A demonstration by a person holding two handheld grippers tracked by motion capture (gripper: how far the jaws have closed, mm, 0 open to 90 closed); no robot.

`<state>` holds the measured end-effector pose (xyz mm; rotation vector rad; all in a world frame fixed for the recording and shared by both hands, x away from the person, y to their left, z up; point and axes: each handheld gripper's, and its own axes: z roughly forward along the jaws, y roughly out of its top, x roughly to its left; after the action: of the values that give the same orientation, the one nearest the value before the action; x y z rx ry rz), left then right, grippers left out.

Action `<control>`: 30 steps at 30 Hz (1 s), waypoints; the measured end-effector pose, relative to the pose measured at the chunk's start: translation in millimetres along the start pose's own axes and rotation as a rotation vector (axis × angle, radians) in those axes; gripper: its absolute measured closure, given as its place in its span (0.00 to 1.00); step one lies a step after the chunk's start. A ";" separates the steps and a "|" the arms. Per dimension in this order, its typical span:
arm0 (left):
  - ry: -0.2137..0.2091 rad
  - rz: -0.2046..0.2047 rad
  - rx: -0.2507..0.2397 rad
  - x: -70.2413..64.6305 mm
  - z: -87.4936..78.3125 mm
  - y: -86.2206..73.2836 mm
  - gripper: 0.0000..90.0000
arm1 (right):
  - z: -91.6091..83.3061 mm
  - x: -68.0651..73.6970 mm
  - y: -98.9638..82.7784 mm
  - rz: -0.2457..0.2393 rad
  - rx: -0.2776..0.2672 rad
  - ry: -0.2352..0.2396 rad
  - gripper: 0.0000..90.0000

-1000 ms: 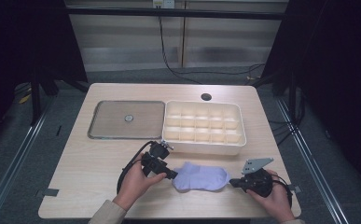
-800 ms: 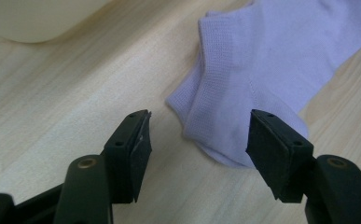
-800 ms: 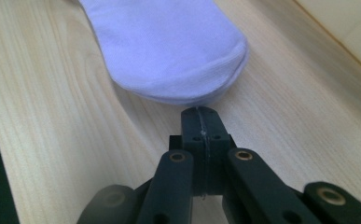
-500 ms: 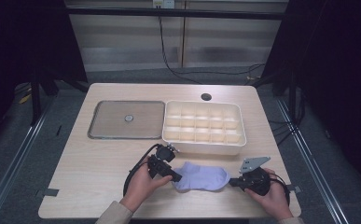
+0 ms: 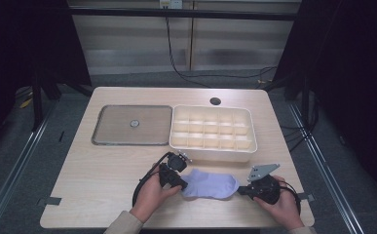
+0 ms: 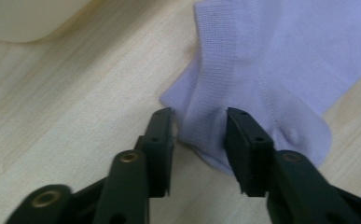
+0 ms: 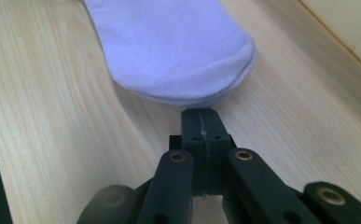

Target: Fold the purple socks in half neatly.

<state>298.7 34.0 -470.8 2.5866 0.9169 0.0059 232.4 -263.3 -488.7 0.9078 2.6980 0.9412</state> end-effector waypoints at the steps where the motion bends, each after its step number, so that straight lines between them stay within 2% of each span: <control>1: -0.001 0.000 0.003 -0.9 0.0 0.2 0.76 | 0.0 0.3 0.1 0.001 0.001 -0.002 1.00; 3: -0.018 -0.010 0.015 -1.3 -0.2 0.8 0.84 | -0.2 0.4 0.1 0.002 0.002 -0.003 1.00; 6: -0.043 -0.025 0.015 0.7 -0.3 0.7 0.87 | -0.9 -0.1 0.1 -0.002 0.003 -0.014 1.00; 7: -0.063 -0.035 0.013 2.5 -0.7 0.1 0.89 | -1.8 -0.9 0.0 0.001 -0.005 -0.009 1.00; 8: -0.125 -0.058 0.000 8.3 -2.7 -1.5 0.90 | -2.5 -1.2 -0.1 0.013 -0.008 -0.013 1.00; 11: -0.146 -0.073 -0.009 11.4 -6.3 -2.6 0.91 | -3.3 -3.8 -0.9 0.017 -0.021 -0.009 1.00; 12: -0.177 -0.086 -0.026 13.5 -10.0 -2.9 0.92 | -3.5 -4.0 -1.0 0.024 -0.021 -0.010 1.00; 13: -0.177 -0.086 -0.026 13.5 -10.0 -2.9 0.92 | -3.5 -4.0 -1.0 0.024 -0.021 -0.010 1.00; 14: -0.201 -0.090 -0.031 15.0 -13.9 -1.8 0.92 | -3.4 -4.7 -0.7 0.029 -0.025 -0.014 1.00; 20: -0.239 -0.091 -0.044 14.8 -22.2 2.0 0.92 | -4.5 -5.1 0.4 0.025 -0.025 -0.021 1.00; 24: -0.245 -0.081 -0.046 13.0 -26.9 5.6 0.92 | -5.0 -5.6 0.8 0.032 -0.043 -0.017 1.00; 30: -0.248 -0.070 -0.046 9.3 -29.9 10.0 0.92 | -4.5 -5.1 2.2 0.023 -0.037 -0.018 1.00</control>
<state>308.1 43.4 -440.7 2.4423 0.9022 -0.3026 236.2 -267.2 -484.0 0.9368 2.6519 0.9794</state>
